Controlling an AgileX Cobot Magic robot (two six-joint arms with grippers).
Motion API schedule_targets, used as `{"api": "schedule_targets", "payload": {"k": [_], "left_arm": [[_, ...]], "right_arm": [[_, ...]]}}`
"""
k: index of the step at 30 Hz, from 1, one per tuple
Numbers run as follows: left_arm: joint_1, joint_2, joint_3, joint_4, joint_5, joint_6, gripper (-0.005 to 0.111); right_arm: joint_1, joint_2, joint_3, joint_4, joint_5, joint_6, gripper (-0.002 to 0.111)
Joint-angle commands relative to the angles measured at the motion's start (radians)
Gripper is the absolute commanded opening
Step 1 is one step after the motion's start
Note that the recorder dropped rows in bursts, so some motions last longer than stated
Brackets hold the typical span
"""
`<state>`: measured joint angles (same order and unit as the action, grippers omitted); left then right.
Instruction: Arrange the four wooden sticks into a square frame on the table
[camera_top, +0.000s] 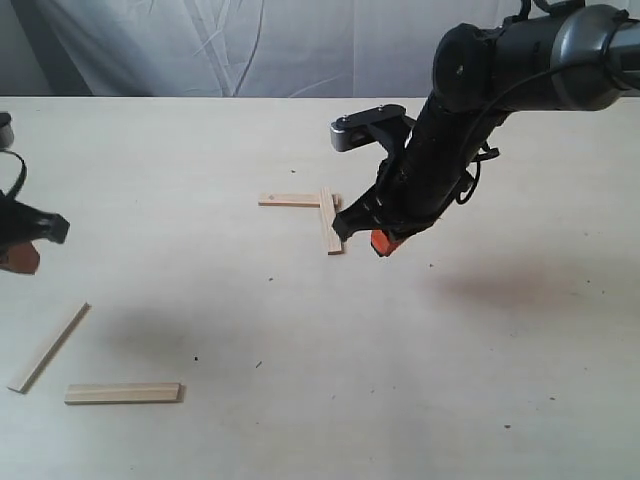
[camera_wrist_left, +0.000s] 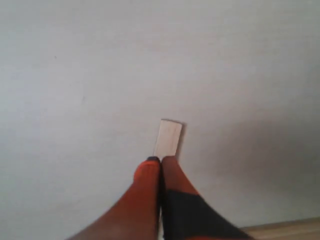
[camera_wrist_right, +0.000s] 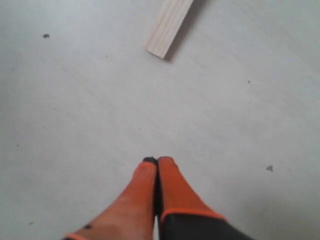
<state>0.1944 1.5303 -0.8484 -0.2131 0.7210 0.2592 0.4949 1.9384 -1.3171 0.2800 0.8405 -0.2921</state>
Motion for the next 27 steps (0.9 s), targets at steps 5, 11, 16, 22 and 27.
{"api": "schedule_targets", "payload": {"k": [5,11,16,22,27], "left_arm": [[-0.007,0.043,0.043,0.019,-0.081,0.010,0.007],[-0.018,0.069,0.157,-0.110,-0.221,0.240,0.037],[-0.038,0.112,0.184,-0.134,-0.274,0.307,0.040],[-0.038,0.185,0.186,-0.068,-0.288,0.303,0.040],[-0.038,0.218,0.186,-0.047,-0.288,0.301,0.020]], "right_arm": [[-0.006,-0.010,0.006,-0.010,-0.014,0.004,0.000],[-0.006,-0.010,0.006,-0.010,-0.010,0.004,0.000],[-0.006,-0.010,0.006,-0.010,-0.010,0.004,0.000],[-0.006,-0.010,0.006,-0.012,-0.010,0.004,0.000],[-0.006,-0.010,0.006,-0.012,-0.012,0.004,0.000]]}}
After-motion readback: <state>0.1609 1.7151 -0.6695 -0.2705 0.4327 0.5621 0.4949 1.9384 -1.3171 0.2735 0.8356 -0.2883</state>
